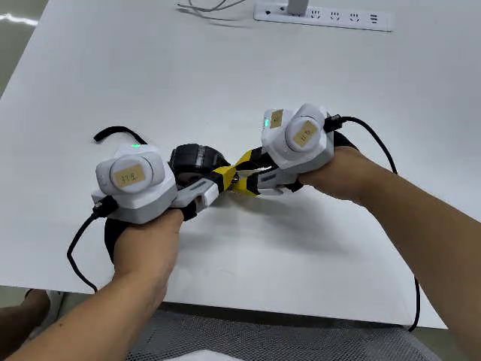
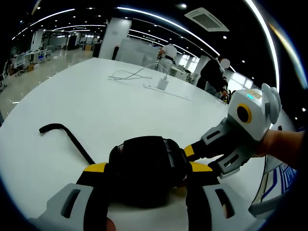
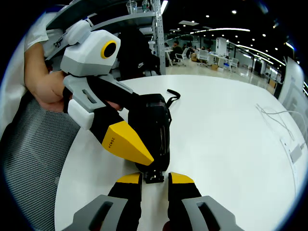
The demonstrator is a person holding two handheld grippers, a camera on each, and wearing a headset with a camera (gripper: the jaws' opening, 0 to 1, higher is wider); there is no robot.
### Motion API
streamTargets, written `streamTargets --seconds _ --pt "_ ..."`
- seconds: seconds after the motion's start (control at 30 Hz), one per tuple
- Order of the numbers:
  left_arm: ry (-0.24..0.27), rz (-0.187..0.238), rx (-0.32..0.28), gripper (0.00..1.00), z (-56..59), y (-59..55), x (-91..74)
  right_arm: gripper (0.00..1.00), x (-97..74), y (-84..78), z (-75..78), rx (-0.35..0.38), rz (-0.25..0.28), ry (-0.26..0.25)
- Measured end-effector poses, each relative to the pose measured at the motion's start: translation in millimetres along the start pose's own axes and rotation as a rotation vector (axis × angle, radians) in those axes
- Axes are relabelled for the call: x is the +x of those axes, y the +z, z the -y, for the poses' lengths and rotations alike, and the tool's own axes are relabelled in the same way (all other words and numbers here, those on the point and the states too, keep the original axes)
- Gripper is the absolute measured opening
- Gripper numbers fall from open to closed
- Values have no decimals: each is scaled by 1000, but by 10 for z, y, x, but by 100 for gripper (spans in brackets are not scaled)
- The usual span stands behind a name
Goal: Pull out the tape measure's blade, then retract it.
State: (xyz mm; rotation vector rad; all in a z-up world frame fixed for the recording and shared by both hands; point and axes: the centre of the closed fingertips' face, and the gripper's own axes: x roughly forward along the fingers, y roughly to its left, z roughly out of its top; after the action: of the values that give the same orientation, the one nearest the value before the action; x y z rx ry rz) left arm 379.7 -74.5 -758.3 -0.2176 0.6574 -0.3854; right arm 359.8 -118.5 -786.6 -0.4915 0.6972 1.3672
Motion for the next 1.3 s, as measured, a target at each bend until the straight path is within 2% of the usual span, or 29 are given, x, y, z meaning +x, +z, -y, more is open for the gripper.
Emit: streamTargets --seconds 0.17,0.27,0.4,0.53,0.7,0.8,0.93,1.07,1.17,1.3 --pt "-1 -1 5 64 -7 -6 -12 19 -52 -8 16 6 4 -12" --pt "-19 4 -16 65 -5 19 -68 20 -121 14 -2 26 25 -23" --pt "-32 7 -16 66 -26 43 -142 22 -198 25 -19 75 62 -47" --pt "-48 7 27 66 -23 54 -181 23 -231 2 -50 103 77 -63" --pt "-65 6 49 65 -12 62 -227 24 -243 8 -96 104 79 -73" --pt "-82 -5 114 64 18 52 -268 26 -295 29 -59 103 98 -113" --pt "-106 -7 167 66 28 71 -346 32 -418 26 -37 121 121 -165" --pt "-140 -24 236 68 43 64 -422 35 -548 9 -56 144 145 -194" --pt "-168 -2 234 71 49 96 -489 40 -650 -31 -83 160 144 -227" --pt "-188 -4 265 77 66 96 -531 46 -772 -42 -123 192 164 -262"
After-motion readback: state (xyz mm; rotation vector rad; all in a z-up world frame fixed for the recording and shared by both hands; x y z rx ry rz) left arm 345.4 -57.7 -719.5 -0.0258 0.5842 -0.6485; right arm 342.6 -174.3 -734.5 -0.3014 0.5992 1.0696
